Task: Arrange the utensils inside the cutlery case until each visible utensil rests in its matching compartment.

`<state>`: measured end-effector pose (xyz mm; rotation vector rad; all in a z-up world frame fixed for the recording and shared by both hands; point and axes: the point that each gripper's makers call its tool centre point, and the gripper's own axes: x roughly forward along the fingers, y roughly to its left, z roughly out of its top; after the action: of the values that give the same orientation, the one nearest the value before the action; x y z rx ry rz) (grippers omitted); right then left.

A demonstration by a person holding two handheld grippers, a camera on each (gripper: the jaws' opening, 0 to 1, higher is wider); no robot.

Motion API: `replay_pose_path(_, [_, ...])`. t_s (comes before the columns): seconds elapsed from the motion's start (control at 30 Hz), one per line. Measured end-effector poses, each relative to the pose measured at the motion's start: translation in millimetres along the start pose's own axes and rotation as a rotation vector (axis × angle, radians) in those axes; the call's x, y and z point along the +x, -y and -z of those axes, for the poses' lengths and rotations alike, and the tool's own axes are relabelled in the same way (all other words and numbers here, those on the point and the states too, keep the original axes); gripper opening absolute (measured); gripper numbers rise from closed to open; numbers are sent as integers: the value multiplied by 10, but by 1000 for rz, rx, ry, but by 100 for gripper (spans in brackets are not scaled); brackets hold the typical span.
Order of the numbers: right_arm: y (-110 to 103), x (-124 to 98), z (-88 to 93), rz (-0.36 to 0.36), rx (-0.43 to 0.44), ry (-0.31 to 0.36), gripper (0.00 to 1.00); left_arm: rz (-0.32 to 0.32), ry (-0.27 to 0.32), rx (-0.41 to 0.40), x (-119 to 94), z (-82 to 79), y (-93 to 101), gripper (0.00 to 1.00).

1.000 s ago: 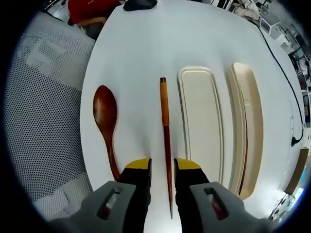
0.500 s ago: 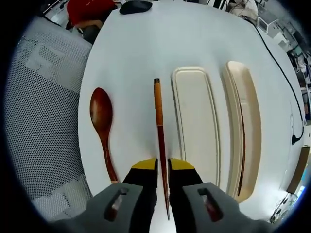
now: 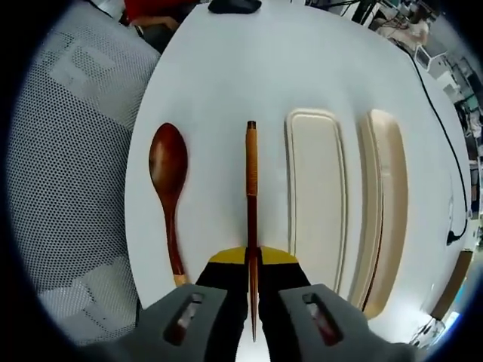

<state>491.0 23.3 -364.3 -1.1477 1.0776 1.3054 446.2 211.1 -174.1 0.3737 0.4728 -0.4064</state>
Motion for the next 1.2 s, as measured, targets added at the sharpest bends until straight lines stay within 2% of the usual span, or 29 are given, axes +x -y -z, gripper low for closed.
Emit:
replay_pose_path(0.2, [8,-116,-24,-2,2,32,0,1,0,-2,3,1,2,65])
replay_pose_path(0.4, [137,-288,-82,21,17,77,0,2,3,-5,1,-2,2,65])
replay_pose_path(0.87, [271,-498,-140,65,-4,114,0,1,8,-3,-2,-9,3,65])
replay_pose_path(1.2, [337,-593,-157,82,22,152,0,4,7,-4,-1,-6,9,65])
